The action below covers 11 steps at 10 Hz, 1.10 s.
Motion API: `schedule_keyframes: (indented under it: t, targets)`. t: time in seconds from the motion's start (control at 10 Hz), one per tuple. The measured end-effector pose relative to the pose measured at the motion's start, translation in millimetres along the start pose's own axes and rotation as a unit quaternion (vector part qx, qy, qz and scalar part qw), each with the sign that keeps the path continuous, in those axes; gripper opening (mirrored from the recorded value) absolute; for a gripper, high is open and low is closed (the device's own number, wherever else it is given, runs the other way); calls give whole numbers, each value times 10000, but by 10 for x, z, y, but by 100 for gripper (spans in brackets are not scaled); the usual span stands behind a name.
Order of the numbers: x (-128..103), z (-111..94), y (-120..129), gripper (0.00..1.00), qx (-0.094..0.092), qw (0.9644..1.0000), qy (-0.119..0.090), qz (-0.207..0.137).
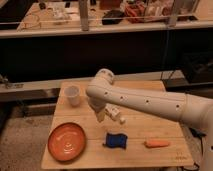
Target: Move the arm in a circular motion
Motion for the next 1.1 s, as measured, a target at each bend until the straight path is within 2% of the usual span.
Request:
schedule_keyframes:
  t: [0.1,0.4,1.1]
  targets:
    - [80,13,-44,80,46,10000,-65,36]
    - [107,-2,-82,80,185,9996,-216,-18]
    - [101,-10,-83,80,193,9995,-233,-18]
